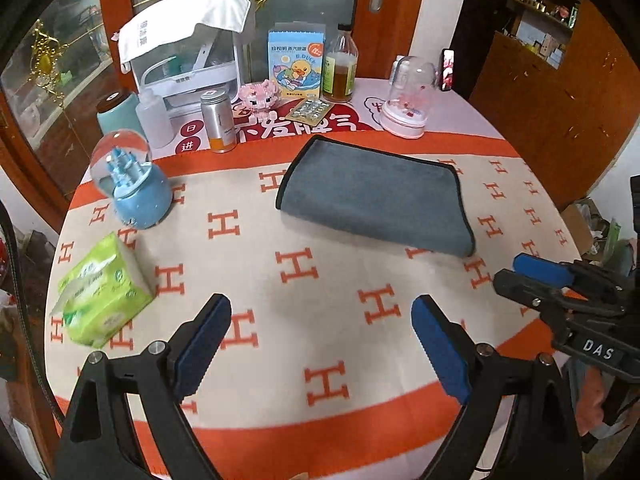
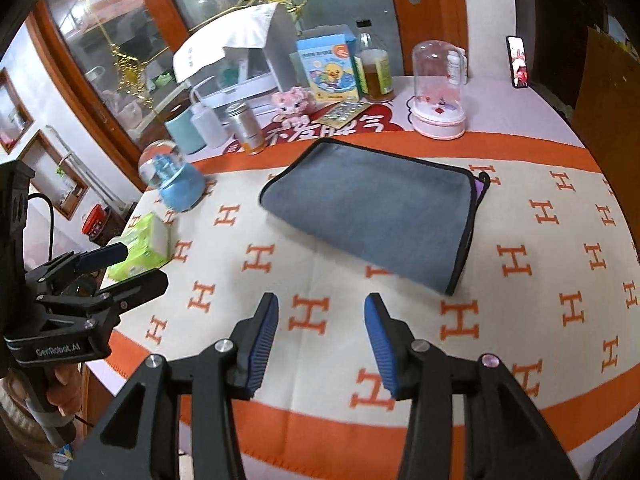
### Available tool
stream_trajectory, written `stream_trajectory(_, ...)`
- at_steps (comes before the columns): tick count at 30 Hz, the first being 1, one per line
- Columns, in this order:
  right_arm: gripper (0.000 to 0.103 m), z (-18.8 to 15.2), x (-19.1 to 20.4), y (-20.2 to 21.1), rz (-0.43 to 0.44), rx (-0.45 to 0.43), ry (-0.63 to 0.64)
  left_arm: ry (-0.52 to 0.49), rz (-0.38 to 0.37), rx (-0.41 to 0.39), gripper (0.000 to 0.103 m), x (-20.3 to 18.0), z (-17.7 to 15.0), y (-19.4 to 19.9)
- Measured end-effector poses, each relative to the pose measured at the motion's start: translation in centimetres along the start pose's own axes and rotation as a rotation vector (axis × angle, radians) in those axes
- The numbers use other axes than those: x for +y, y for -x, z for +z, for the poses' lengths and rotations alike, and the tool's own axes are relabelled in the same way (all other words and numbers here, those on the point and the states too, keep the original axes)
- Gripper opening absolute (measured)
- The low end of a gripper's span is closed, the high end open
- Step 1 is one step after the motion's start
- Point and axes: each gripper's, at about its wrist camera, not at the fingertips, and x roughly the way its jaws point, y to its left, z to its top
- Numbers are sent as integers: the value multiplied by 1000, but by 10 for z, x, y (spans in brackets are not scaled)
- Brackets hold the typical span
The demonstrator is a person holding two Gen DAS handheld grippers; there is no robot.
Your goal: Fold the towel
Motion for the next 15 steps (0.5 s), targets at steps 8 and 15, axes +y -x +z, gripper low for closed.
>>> stream_trajectory(8,45,-29,27,26,16,-23,0,-18,-14,-29,92,-9,-36,35)
stream_trajectory(15,45,-48,46,43,31,-34,8,1,-37,-31,95,-13,-61,55)
